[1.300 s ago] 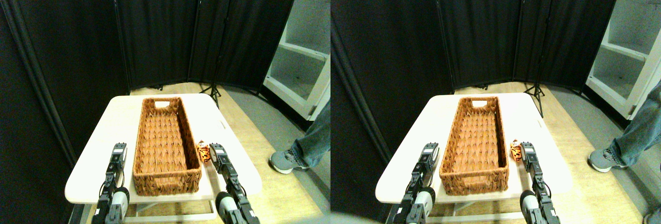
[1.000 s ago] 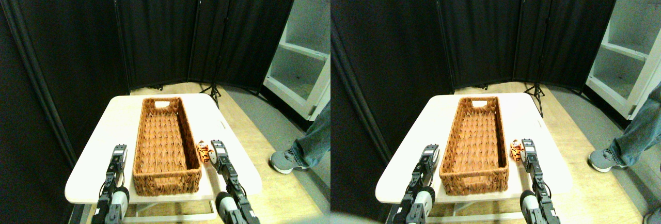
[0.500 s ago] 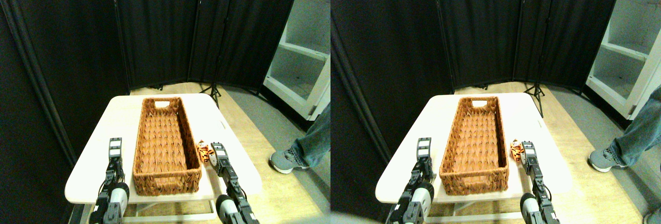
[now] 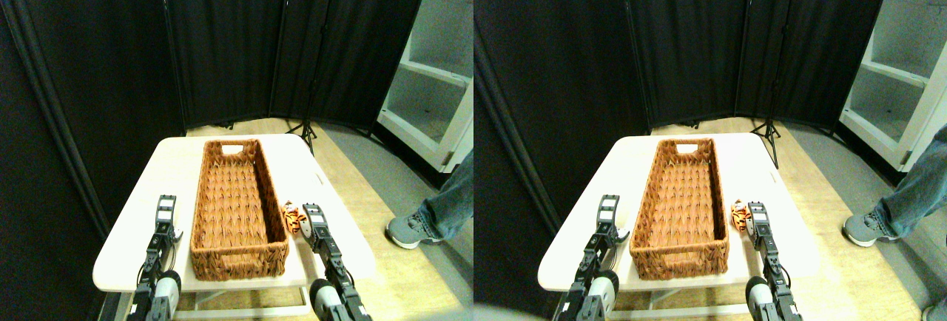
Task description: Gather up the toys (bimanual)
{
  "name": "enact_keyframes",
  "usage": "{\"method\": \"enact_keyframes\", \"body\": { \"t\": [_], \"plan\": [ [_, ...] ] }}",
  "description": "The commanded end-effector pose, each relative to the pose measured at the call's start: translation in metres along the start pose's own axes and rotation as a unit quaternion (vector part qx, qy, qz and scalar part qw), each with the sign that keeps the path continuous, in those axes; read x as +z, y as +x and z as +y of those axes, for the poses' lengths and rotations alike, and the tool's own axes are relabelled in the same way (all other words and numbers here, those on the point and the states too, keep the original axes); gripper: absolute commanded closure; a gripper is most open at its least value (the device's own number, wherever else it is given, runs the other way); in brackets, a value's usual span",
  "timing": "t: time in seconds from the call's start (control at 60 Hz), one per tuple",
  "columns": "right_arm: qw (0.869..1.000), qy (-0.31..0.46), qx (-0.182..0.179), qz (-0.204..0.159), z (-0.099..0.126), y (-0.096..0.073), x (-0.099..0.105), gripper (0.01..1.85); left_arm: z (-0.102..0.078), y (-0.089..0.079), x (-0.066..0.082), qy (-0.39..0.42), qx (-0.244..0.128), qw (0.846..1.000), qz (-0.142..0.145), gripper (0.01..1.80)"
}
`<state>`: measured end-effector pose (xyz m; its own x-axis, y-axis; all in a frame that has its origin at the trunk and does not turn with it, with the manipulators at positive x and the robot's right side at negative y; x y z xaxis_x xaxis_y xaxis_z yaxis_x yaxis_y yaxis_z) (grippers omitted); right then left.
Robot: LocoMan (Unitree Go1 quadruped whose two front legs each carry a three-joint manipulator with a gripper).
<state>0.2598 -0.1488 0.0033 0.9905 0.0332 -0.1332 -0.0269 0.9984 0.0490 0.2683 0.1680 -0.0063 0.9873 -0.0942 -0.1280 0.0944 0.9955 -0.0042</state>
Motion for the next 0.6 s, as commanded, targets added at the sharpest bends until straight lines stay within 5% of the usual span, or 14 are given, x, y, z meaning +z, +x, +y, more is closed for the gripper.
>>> {"method": "enact_keyframes", "body": {
  "t": [0.017, 0.25, 0.45, 0.6],
  "plan": [
    [1.000, -0.005, 0.003, -0.028, 0.002, 0.001, 0.011, 1.57, 0.003, 0.007, 0.009, 0.011, -0.012, 0.999, -0.033, 1.44],
    [0.996, 0.055, 0.032, -0.065, 0.001, 0.005, 0.016, 1.55, 0.006, 0.010, 0.016, -0.003, -0.020, 0.997, -0.077, 1.73],
    [0.984, 0.155, 0.054, -0.066, -0.001, 0.016, 0.037, 1.12, 0.004, 0.016, 0.018, -0.004, -0.019, 0.997, -0.070, 1.68],
    [0.972, 0.216, 0.077, -0.047, -0.002, 0.021, 0.046, 1.06, 0.005, 0.017, 0.018, -0.004, -0.018, 0.997, -0.068, 1.66]
  ]
}}
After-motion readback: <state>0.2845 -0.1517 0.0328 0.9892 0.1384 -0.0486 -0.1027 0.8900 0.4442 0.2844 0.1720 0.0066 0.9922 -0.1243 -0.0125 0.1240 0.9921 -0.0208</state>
